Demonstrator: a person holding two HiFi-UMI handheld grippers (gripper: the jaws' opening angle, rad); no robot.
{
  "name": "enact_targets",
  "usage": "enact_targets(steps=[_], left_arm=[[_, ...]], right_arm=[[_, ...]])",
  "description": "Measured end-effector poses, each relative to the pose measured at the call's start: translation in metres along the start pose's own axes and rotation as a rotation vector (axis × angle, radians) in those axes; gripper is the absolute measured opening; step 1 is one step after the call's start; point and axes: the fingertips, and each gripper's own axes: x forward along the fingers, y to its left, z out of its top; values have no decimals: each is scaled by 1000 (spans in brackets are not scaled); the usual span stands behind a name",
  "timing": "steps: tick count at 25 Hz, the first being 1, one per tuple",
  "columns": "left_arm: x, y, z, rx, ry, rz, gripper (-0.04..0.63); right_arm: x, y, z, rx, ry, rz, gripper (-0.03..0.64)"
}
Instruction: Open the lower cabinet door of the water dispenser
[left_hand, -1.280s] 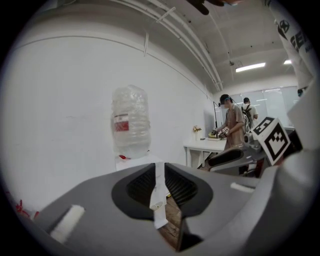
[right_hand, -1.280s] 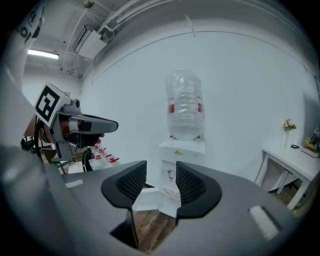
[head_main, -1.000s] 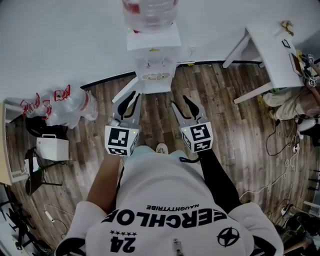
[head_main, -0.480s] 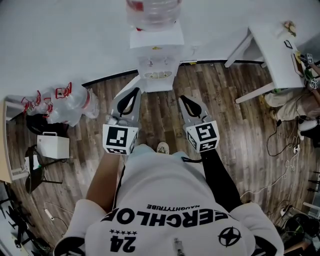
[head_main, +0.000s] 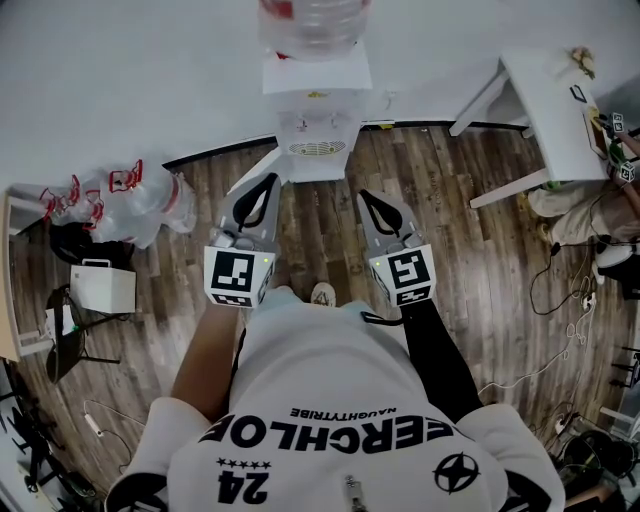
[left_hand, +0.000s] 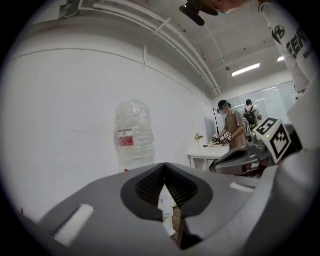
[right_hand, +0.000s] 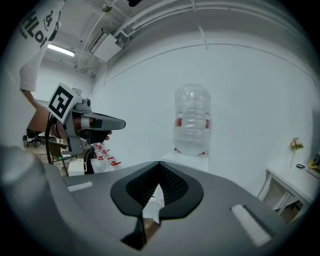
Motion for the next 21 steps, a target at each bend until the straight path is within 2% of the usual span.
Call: enact_targets(steps=[21], left_arm=[[4,11,-2,-10,2,17,58]], right_arm=[[6,-7,3,13,1,-13,2]])
